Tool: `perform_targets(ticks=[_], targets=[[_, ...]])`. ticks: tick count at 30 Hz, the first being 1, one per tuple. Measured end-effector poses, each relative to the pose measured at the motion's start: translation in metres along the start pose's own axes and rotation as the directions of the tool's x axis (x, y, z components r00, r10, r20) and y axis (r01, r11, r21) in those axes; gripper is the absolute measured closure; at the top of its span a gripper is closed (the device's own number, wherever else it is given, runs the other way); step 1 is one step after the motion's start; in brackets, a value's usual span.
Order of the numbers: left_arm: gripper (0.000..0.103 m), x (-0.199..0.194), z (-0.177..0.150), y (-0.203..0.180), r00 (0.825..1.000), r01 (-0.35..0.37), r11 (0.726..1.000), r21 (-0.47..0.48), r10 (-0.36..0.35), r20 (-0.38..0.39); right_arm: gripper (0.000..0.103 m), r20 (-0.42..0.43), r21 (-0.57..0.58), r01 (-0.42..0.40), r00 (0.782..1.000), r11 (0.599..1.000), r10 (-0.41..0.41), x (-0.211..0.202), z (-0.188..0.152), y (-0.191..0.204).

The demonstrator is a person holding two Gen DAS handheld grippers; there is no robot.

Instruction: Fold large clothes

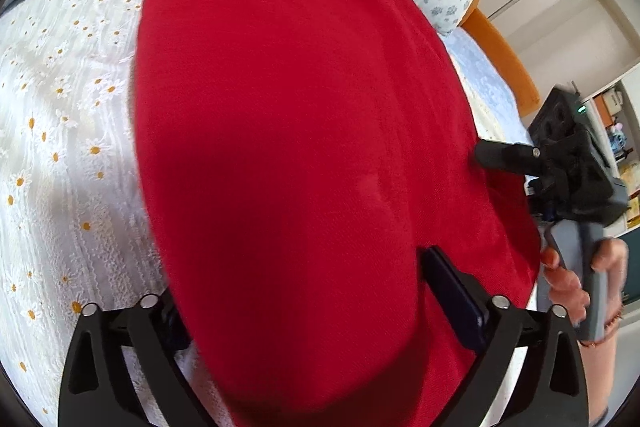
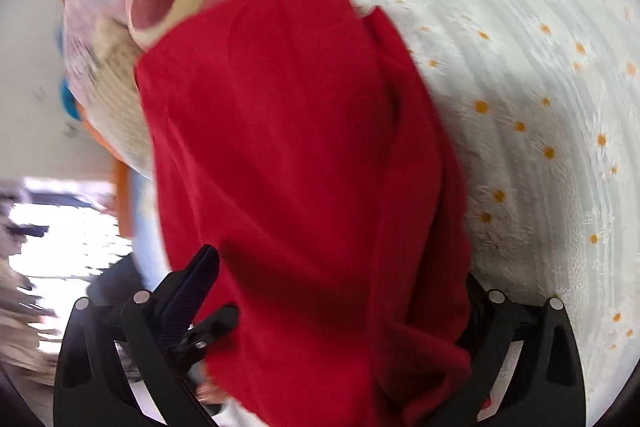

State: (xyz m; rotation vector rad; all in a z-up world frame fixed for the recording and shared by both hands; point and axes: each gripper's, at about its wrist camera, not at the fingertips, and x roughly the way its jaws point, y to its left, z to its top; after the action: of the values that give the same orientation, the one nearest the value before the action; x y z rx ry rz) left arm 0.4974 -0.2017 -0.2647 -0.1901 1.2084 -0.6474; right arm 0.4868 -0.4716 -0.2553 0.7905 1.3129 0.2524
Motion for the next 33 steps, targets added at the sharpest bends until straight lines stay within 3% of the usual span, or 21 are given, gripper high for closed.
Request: perform_targets(ticks=[2,6,12,15,22,33], targets=[[0.002,0.002,0.005,-0.005,0.999,-0.037,0.999,-0.019,0.036,-0.026,0.014,0.020,-0.048,0.087,0.996,0.995,-0.086,0.000,-0.005,0.014],[0.003,0.002,0.014,-0.014,0.992,-0.113,0.991,-0.071,0.109,-0.058,0.039,0.052,-0.034,0.104,0.993,0.994,-0.102,-0.013,-0.012,0.017],[0.021,-0.002,0.022,-0.041,0.960,-0.273,0.962,-0.016,0.271,-0.066,0.064,0.101,-0.082,0.168,0.982,0.982,-0.159,-0.027,-0.021,0.033],[0.030,-0.006,0.027,-0.051,0.941,-0.332,0.943,-0.020,0.330,-0.070,0.072,0.132,-0.088,0.169,0.979,0.982,-0.156,-0.032,-0.026,0.039],[0.043,-0.013,0.026,-0.077,0.876,-0.475,0.878,0.058,0.479,-0.063,0.078,0.190,-0.167,0.201,0.967,0.965,-0.168,-0.035,-0.044,0.065],[0.043,-0.040,0.012,-0.079,0.823,-0.555,0.829,0.068,0.560,-0.100,0.081,0.195,-0.237,0.167,0.973,0.957,-0.122,-0.044,-0.072,0.097]])
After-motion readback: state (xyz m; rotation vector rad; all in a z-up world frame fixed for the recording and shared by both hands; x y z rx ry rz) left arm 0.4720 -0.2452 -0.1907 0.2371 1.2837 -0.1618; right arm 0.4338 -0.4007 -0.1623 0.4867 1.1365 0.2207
